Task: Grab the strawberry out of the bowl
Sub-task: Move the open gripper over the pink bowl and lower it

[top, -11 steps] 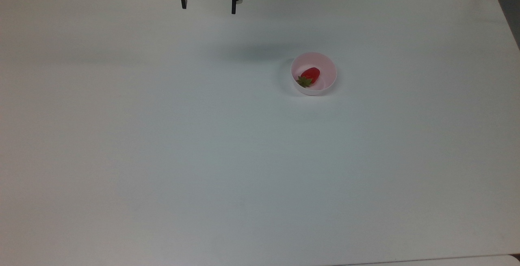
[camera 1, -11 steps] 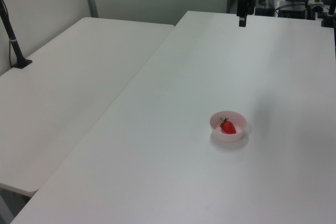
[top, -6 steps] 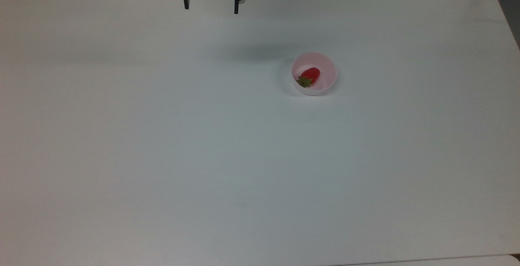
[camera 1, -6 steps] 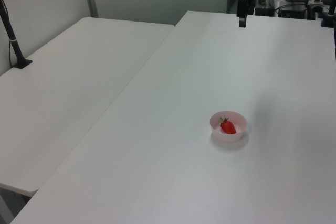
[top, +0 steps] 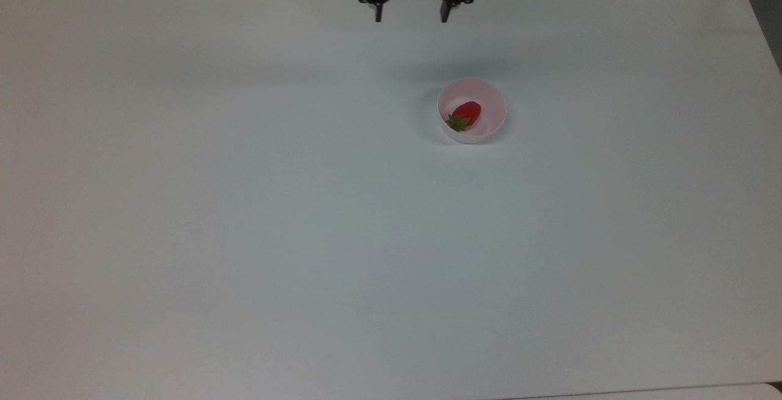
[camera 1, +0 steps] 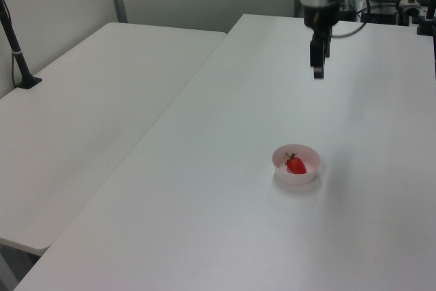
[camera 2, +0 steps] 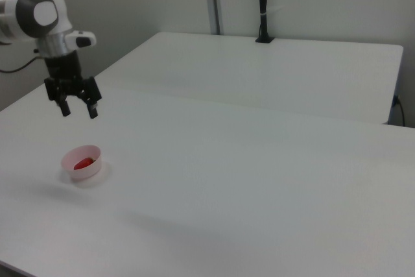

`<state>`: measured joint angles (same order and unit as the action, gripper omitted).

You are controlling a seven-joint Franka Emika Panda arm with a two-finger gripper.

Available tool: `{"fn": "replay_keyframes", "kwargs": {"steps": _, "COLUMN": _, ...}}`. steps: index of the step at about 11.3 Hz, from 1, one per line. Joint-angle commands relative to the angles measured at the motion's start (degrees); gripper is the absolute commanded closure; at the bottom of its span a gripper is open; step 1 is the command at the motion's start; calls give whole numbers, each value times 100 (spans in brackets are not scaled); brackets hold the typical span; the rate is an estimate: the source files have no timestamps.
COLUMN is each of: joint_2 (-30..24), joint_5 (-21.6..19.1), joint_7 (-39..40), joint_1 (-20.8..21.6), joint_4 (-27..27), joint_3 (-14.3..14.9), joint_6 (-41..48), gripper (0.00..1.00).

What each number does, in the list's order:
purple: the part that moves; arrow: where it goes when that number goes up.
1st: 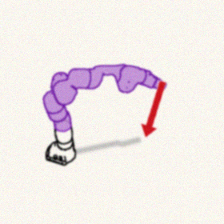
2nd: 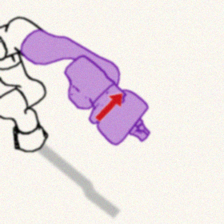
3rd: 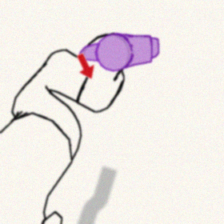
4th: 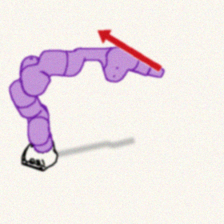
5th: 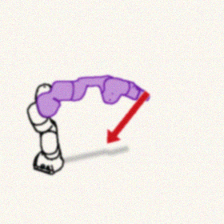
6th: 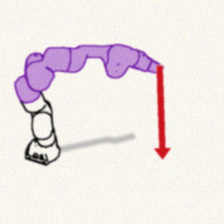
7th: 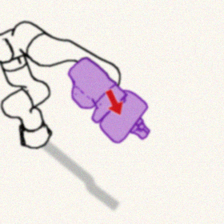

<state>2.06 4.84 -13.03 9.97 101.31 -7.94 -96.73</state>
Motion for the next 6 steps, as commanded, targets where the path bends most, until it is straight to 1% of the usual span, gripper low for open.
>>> {"fn": "replay_keyframes", "kwargs": {"steps": 1, "joint_2": 311, "joint_5": -71, "joint_7": -496, "joint_1": 338, "joint_4": 353, "joint_3": 55, "joint_6": -475, "gripper": 0}}
{"fn": "replay_keyframes", "kwargs": {"steps": 3, "joint_2": 575, "joint_5": -88, "joint_7": -1269, "joint_1": 453, "joint_4": 494, "joint_3": 47, "joint_6": -1038, "gripper": 0}}
{"fn": "replay_keyframes", "kwargs": {"steps": 5, "joint_2": 786, "joint_5": -115, "joint_7": -2068, "joint_1": 549, "joint_4": 608, "joint_3": 47, "joint_6": -1592, "gripper": 8}}
{"fn": "replay_keyframes", "kwargs": {"steps": 6, "joint_2": 883, "joint_5": -106, "joint_7": -2316, "joint_1": 672, "joint_4": 696, "joint_3": 47, "joint_6": -1821, "gripper": 14}}
